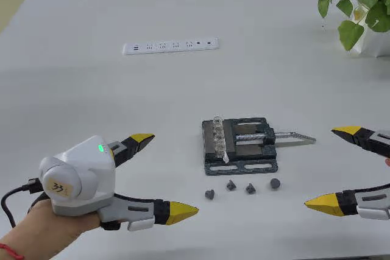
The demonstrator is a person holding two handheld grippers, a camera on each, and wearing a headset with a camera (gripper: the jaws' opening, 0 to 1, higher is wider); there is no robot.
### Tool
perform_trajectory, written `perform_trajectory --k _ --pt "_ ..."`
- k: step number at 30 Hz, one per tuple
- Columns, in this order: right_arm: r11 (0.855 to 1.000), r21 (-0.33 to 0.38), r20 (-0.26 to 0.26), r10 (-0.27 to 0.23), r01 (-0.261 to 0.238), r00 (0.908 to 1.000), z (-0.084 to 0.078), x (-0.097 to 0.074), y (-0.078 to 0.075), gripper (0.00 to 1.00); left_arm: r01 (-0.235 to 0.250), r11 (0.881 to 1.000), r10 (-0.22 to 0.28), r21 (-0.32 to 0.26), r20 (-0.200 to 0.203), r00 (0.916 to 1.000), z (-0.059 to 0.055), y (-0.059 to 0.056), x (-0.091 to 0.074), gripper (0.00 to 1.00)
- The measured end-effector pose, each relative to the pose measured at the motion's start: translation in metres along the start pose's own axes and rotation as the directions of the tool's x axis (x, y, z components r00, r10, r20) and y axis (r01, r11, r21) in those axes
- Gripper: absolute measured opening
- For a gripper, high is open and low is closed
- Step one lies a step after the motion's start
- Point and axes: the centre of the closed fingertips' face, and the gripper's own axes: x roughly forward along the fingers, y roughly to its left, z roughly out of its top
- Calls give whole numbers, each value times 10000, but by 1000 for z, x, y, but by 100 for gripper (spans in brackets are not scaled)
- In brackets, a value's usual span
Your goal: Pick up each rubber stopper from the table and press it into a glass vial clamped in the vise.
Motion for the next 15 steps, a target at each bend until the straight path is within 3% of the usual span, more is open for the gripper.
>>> perform_trajectory --k 15 --pt "9999 -127 -249 65 -68 9997 0 0 0 94 -11 9999 12 101 -90 10000 2 -3 1 98"
